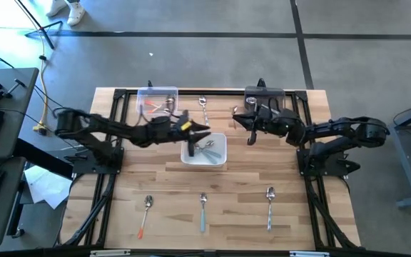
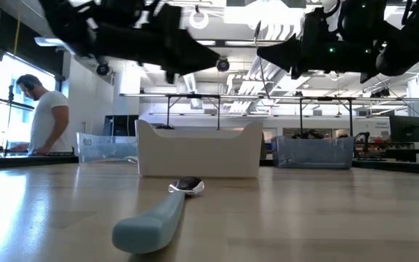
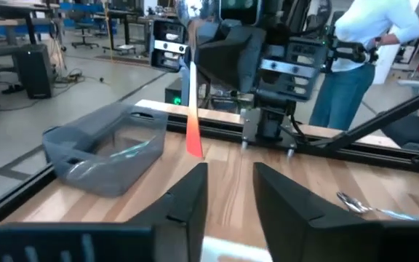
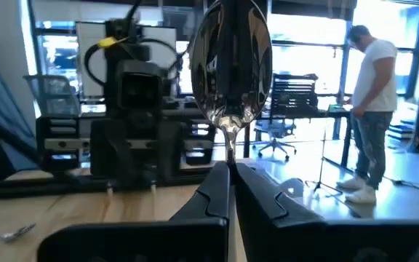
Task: Sort silverware by color (type)
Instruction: Put the orange spoon into the transparent bin
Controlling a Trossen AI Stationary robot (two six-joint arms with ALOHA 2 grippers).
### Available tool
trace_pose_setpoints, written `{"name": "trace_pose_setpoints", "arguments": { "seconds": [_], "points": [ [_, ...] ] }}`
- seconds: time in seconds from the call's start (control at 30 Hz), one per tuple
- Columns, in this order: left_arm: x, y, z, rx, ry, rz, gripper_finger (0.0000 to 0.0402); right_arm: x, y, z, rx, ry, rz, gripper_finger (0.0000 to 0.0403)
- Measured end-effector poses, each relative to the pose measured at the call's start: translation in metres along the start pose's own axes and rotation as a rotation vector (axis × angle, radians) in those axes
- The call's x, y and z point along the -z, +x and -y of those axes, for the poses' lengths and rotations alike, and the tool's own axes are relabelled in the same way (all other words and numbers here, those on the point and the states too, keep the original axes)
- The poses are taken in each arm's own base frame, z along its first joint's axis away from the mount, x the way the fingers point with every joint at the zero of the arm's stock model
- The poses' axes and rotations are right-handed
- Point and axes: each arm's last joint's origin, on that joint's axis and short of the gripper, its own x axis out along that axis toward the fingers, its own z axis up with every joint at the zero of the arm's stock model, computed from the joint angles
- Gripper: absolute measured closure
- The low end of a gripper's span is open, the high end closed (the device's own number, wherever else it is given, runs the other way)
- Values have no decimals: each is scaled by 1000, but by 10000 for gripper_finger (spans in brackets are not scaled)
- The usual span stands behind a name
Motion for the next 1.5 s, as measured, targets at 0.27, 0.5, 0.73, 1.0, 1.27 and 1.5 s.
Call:
{"name": "trace_pose_setpoints", "arguments": {
  "seconds": [0.27, 0.5, 0.73, 1.0, 1.27, 1.5],
  "points": [
    [-1, 58, 4, -38, 52, 7, 215, -6, 1, -9, -44, -28, 58, 403],
    [-11, 70, -2, -49, 73, 44, 191, -9, 1, -14, -78, -47, 95, 403],
    [-24, 75, 1, 23, 93, 79, 190, -13, 1, -20, -144, -56, 137, 403],
    [-35, 79, 4, 99, 80, 108, 211, -13, 1, -22, -158, -58, 137, 403],
    [-37, 80, 5, 128, 89, 113, 286, -15, 1, -28, -194, -82, 157, 403],
    [-37, 80, 6, 153, 93, 111, 359, -15, 1, -28, -197, -83, 161, 403]
  ]
}}
